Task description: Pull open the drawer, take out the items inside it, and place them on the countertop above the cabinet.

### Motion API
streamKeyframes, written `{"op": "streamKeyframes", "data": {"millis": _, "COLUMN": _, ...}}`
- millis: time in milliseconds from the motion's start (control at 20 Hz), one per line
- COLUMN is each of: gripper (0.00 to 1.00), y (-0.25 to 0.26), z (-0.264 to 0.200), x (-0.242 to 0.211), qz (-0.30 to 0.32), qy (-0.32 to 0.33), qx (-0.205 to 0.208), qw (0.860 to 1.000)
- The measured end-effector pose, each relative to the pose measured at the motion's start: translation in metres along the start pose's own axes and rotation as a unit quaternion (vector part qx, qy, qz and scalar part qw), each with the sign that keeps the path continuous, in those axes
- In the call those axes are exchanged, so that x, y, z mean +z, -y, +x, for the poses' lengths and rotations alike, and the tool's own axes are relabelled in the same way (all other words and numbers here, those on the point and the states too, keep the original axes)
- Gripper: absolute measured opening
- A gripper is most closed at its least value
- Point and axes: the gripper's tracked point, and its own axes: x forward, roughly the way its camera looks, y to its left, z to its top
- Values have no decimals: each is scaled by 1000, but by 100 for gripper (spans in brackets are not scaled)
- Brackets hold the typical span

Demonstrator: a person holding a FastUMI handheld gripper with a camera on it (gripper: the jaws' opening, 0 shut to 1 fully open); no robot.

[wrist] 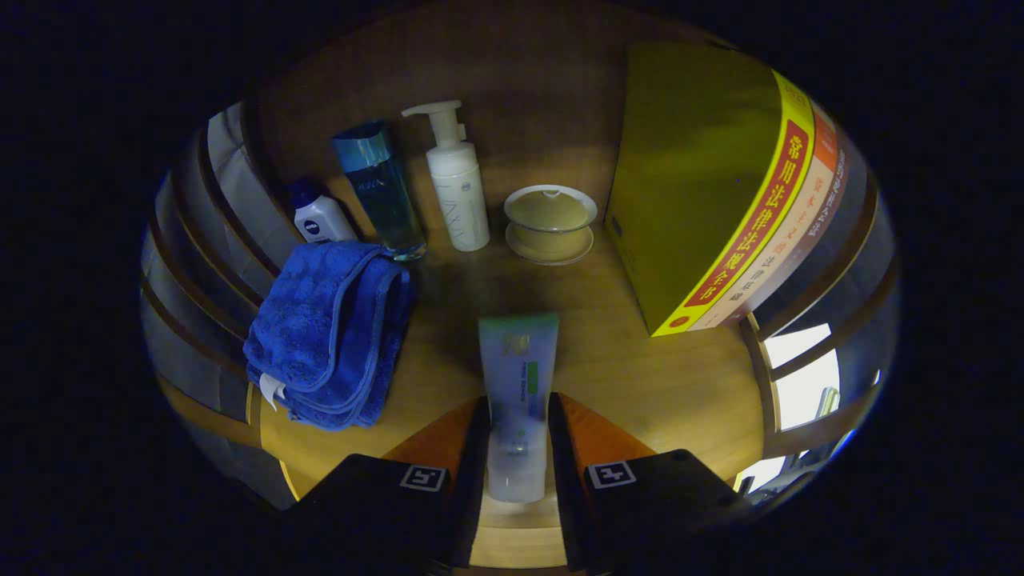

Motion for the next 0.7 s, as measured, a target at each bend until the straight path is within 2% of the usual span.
{"op": "streamKeyframes", "data": {"millis": 150, "gripper": 59, "y": 3, "z": -12, "x": 1, "qz": 2, "qy": 19, "qx": 2, "qw": 1000}}
{"op": "streamKeyframes", "data": {"millis": 300, "gripper": 79, "y": 5, "z": -31, "x": -8, "qz": 6, "qy": 39, "qx": 2, "qw": 999}}
{"op": "streamKeyframes", "data": {"millis": 450, "gripper": 99, "y": 6, "z": -67, "x": -14, "qz": 21, "qy": 96, "qx": -10, "qw": 995}}
{"op": "streamKeyframes", "data": {"millis": 700, "gripper": 100, "y": 0, "z": -134, "x": -44, "qz": 7, "qy": 185, "qx": 5, "qw": 983}}
